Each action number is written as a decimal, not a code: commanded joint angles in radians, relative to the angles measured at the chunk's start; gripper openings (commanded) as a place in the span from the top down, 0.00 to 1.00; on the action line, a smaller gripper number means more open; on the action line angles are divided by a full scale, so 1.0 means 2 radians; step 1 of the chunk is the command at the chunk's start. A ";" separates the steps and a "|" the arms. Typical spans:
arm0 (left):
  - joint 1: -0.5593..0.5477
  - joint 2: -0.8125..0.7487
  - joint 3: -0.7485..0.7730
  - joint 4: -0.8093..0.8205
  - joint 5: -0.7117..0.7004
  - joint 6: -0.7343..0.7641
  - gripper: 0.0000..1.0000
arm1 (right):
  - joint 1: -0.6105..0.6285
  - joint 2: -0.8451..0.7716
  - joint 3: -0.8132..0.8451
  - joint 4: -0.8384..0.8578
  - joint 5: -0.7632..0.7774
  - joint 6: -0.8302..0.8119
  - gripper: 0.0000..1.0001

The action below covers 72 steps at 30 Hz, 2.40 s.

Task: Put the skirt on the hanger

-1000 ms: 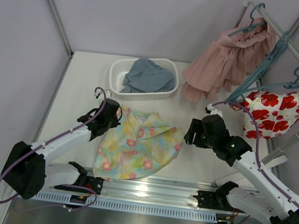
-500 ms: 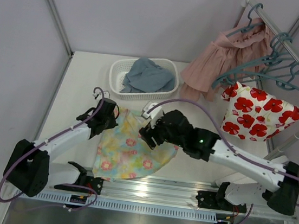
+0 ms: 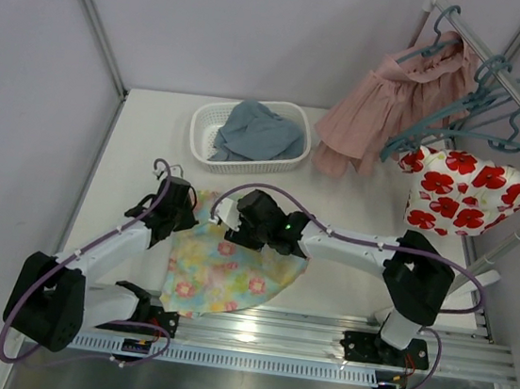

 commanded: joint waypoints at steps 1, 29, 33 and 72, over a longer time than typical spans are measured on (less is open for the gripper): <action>0.006 -0.012 -0.004 0.023 0.015 0.012 1.00 | -0.011 0.023 0.023 0.028 0.018 -0.033 0.45; 0.026 -0.067 -0.017 -0.005 -0.016 0.001 1.00 | -0.281 -0.045 0.088 -0.031 0.032 0.302 0.51; 0.028 -0.065 0.002 -0.016 -0.029 0.001 0.99 | -0.246 -0.044 0.089 -0.056 -0.006 0.286 0.17; -0.068 -0.061 -0.034 -0.005 0.009 -0.078 0.62 | -0.196 -0.218 -0.226 0.083 0.007 0.512 0.83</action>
